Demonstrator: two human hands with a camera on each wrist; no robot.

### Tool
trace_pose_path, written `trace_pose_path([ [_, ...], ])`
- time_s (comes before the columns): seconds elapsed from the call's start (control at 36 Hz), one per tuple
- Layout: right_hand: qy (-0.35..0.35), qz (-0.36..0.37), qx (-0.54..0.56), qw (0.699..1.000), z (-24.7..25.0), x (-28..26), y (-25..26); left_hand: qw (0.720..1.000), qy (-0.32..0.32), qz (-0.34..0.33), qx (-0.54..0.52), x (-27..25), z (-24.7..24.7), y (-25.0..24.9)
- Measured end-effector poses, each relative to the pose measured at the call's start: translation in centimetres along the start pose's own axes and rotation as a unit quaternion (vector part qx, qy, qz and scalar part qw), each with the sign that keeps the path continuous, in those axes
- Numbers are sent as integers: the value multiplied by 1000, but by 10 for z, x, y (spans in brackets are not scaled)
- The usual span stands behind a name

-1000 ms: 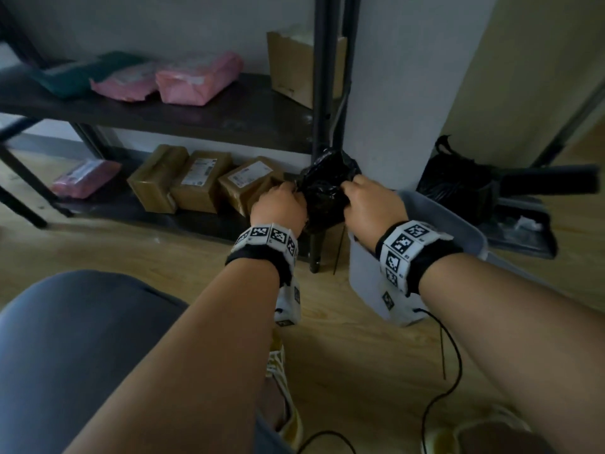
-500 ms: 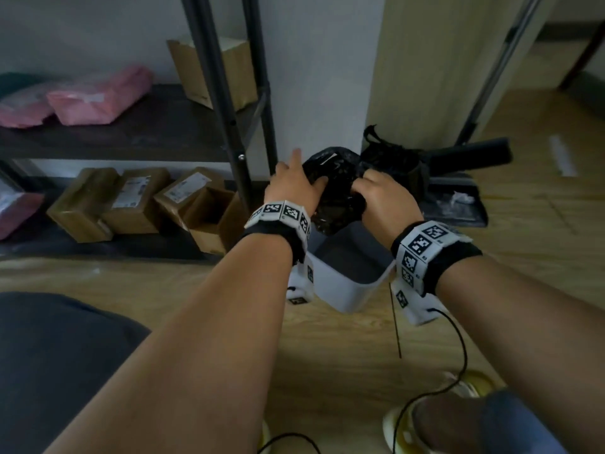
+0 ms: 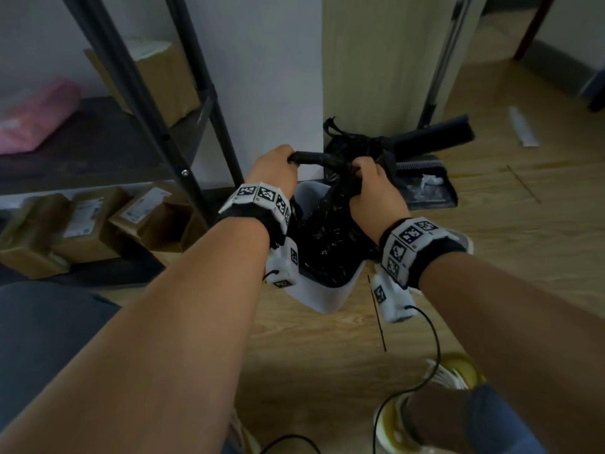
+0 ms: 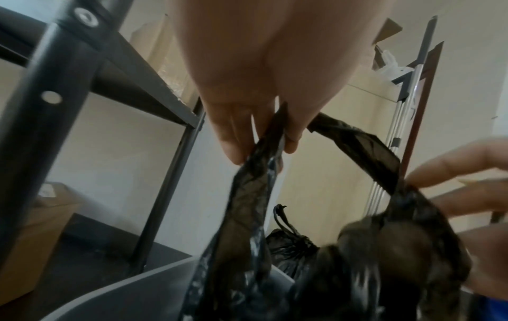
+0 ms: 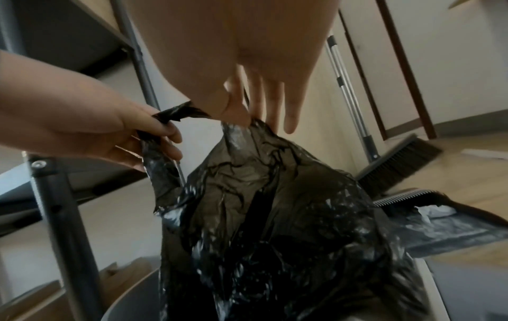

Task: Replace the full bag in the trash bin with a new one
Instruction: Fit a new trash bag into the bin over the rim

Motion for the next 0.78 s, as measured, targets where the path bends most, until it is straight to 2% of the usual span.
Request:
trace_pose_path([
  [0.08,10,-22,11,1000,-1,7,-6,999,12,-17,-25,1,-1,-7],
  [0.22,98,-73,-18,992,-10,16,-12,998,2,-41,-58,-3,0,-14],
  [0.31,91,-82,-41,992,-12,18,-11,997,-11,-40,-59,-7,5,-13],
  [0.36,64,-87,-17,994,-11,18,-10,998,-9,-22,-56,-8,7,-8],
  [0.44,30,-73,24,997,-7,20,-6,997,58,35,-48,-11,3,-1],
  [0.56,9,-57,49,997,-2,23,-2,971,225,66,41,-20,-13,9],
  [0.58,-4,-56,62,996,-1,23,-2,963,250,68,68,-20,-18,14],
  [0.67,-32,-72,89,993,3,23,-5,951,263,101,127,-16,-33,32],
  [0.78,-37,-92,83,992,3,23,-13,953,234,117,151,-5,-44,48],
])
Point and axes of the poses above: each hand's wrist, its own x-axis towards the middle knuckle, its own z-axis out of the back of the hand, y = z × x, the point moved 3 cm from there along x, towards the middle knuckle, and after that the axes turned 14 degrees about y, right-handed, at the moved point
